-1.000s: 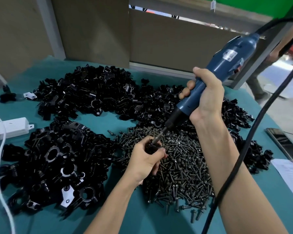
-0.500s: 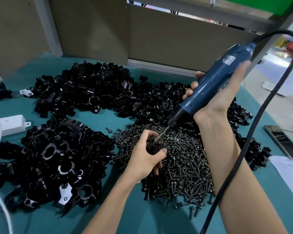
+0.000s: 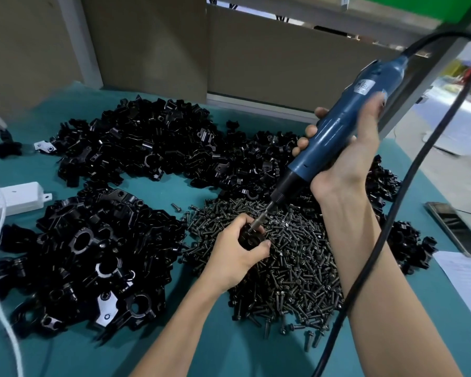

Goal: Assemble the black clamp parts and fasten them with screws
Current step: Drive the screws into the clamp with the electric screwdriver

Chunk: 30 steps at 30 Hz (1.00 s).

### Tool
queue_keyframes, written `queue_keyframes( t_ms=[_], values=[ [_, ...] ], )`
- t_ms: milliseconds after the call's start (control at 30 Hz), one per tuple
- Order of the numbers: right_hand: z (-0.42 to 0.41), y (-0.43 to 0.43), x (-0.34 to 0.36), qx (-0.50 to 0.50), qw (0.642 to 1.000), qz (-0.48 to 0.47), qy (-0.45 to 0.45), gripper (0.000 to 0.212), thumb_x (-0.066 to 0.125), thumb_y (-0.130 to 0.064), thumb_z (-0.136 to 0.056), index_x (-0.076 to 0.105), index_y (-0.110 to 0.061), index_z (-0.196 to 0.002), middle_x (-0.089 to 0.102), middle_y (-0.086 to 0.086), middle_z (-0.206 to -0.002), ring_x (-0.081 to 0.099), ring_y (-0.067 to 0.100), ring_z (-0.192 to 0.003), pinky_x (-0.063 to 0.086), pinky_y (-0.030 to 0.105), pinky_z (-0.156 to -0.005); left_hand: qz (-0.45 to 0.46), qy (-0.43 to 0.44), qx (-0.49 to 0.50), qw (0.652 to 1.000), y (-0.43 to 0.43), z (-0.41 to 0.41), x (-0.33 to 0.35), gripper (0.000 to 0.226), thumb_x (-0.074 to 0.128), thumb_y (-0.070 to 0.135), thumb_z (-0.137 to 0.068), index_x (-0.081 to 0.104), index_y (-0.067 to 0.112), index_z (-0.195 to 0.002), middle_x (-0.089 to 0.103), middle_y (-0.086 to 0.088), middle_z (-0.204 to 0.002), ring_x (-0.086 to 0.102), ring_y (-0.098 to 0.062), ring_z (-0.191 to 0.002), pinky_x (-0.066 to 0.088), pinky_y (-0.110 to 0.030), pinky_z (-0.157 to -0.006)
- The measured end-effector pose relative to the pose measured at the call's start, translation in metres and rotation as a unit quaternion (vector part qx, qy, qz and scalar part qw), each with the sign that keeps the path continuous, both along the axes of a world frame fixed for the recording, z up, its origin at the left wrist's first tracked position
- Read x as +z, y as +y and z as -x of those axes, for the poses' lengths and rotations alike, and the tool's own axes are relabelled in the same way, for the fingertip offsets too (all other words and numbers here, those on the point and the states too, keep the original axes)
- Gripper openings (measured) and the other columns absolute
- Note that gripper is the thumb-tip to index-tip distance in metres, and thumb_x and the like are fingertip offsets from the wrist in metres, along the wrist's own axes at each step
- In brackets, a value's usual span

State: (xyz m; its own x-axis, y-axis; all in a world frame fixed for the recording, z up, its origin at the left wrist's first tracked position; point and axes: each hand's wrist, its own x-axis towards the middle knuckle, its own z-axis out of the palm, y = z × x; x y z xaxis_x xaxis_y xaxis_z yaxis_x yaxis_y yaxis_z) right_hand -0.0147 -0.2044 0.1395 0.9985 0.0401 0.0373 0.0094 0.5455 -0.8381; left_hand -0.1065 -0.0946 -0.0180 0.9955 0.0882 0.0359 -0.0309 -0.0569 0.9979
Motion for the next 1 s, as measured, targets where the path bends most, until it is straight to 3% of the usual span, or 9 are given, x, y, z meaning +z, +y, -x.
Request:
queue_keyframes(
  t_ms=[100,233,567,1000],
  values=[
    [-0.002,0.006,0.0,-0.026,0.998,0.052,0.0,0.033,0.076,-0.029,-0.084,0.053,-0.011,-0.101,0.054,0.0,-0.063,0.05,0.013,-0.05,0.047,0.027,-0.053,-0.02,-0.005,0.018,1.0,0.0,0.0,0.001,0.021,0.076,0.015,-0.085,0.057,0.021,-0.09,0.058,0.01,-0.066,0.048,-0.005,-0.055,0.044,-0.021,-0.057],
    [-0.009,0.007,-0.001,-0.046,0.997,0.056,0.008,0.027,0.071,-0.01,-0.084,0.048,-0.008,-0.099,0.051,0.002,-0.056,0.046,0.015,-0.044,0.043,0.026,-0.046,-0.025,-0.005,0.029,0.999,0.0,0.001,0.001,0.021,0.077,0.016,-0.084,0.056,0.019,-0.091,0.058,0.009,-0.067,0.048,0.001,-0.052,0.043,-0.017,-0.053],
    [-0.018,0.01,-0.006,-0.03,0.999,0.029,0.016,0.018,0.061,-0.003,-0.083,0.046,-0.012,-0.082,0.048,0.002,-0.054,0.043,0.014,-0.042,0.041,0.025,-0.044,-0.03,0.002,0.045,0.999,0.0,0.0,0.0,0.024,0.075,0.018,-0.084,0.052,0.024,-0.087,0.055,0.009,-0.065,0.043,-0.001,-0.048,0.039,-0.018,-0.047],
    [-0.018,0.013,-0.006,-0.019,0.999,0.029,0.004,0.018,0.06,-0.003,-0.083,0.044,-0.012,-0.082,0.047,0.002,-0.054,0.041,0.015,-0.042,0.04,0.026,-0.044,-0.053,0.004,0.057,0.997,0.0,0.0,-0.001,0.023,0.075,0.02,-0.084,0.053,0.025,-0.087,0.056,0.008,-0.065,0.043,0.0,-0.045,0.038,-0.016,-0.044]
  ],
)
